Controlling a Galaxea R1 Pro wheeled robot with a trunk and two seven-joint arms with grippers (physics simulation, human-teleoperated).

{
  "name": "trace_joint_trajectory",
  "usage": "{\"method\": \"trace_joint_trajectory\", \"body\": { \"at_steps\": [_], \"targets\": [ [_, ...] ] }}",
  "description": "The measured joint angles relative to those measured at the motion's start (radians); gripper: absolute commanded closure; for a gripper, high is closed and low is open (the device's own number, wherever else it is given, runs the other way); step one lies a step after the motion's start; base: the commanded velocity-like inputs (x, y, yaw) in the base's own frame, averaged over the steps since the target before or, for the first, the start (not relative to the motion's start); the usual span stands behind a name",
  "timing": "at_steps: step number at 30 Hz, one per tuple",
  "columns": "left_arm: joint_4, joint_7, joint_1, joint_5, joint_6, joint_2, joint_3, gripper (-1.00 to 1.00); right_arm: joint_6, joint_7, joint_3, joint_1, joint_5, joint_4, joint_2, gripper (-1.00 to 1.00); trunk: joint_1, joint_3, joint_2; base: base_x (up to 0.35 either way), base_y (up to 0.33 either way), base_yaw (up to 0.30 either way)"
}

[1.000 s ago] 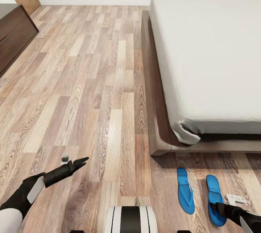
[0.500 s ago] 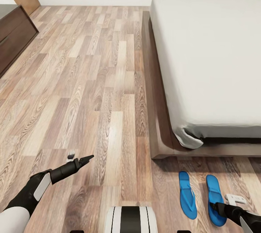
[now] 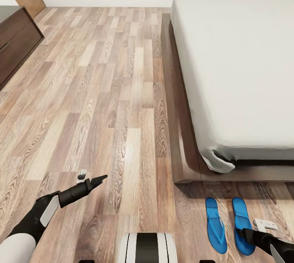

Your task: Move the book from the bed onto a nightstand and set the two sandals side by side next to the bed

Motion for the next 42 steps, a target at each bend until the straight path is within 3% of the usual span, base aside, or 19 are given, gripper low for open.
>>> {"method": "trace_joint_trajectory", "body": {
  "at_steps": [13, 31, 34, 38, 42],
  "targets": [
    [0.032, 0.002, 0.0, -0.001, 0.0, -0.001, 0.0, -1.0, 0.0, 0.0, 0.0, 0.0, 0.001, 0.0, 0.0, 1.0, 0.0, 0.0, 0.0, 0.0, 0.058, 0.0],
    [0.033, 0.003, 0.001, -0.002, 0.0, -0.001, -0.001, -1.0, 0.0, 0.0, 0.0, 0.0, 0.001, 0.0, 0.0, 1.0, 0.008, -0.07, -0.004, 0.0, 0.0, 0.0],
    [0.033, 0.003, 0.0, -0.001, 0.0, -0.001, -0.001, -1.0, -0.001, 0.0, 0.0, 0.0, 0.001, -0.001, 0.0, 1.0, 0.008, -0.07, -0.004, 0.0, 0.0, 0.0],
    [0.033, 0.003, 0.0, -0.001, 0.0, -0.001, -0.001, -1.0, -0.105, -0.002, 0.001, 0.0, -0.001, 0.0, 0.0, 1.0, 0.008, -0.07, -0.004, 0.0, 0.0, 0.0],
    [0.033, 0.003, 0.001, -0.001, 0.0, -0.001, -0.001, -1.0, -0.14, -0.003, 0.002, 0.0, -0.001, 0.002, 0.0, 1.0, 0.008, -0.07, -0.004, 0.0, 0.0, 0.0]
  ]
}}
